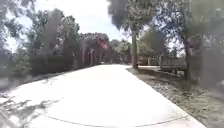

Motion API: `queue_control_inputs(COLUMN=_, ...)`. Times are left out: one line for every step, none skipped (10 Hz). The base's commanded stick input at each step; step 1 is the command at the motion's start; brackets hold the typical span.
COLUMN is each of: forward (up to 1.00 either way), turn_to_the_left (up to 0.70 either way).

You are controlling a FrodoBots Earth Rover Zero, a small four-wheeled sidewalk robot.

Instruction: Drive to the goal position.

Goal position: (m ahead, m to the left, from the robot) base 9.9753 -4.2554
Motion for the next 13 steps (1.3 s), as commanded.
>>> queue_control_inputs(forward=0.85, turn_to_the_left=0.00)
queue_control_inputs(forward=0.85, turn_to_the_left=0.00)
queue_control_inputs(forward=0.85, turn_to_the_left=0.00)
queue_control_inputs(forward=0.85, turn_to_the_left=0.00)
queue_control_inputs(forward=0.85, turn_to_the_left=0.00)
queue_control_inputs(forward=0.85, turn_to_the_left=0.00)
queue_control_inputs(forward=0.85, turn_to_the_left=0.00)
queue_control_inputs(forward=0.85, turn_to_the_left=0.00)
queue_control_inputs(forward=0.85, turn_to_the_left=0.00)
queue_control_inputs(forward=0.85, turn_to_the_left=0.00)
queue_control_inputs(forward=0.85, turn_to_the_left=0.00)
queue_control_inputs(forward=0.85, turn_to_the_left=0.00)
queue_control_inputs(forward=0.85, turn_to_the_left=0.00)
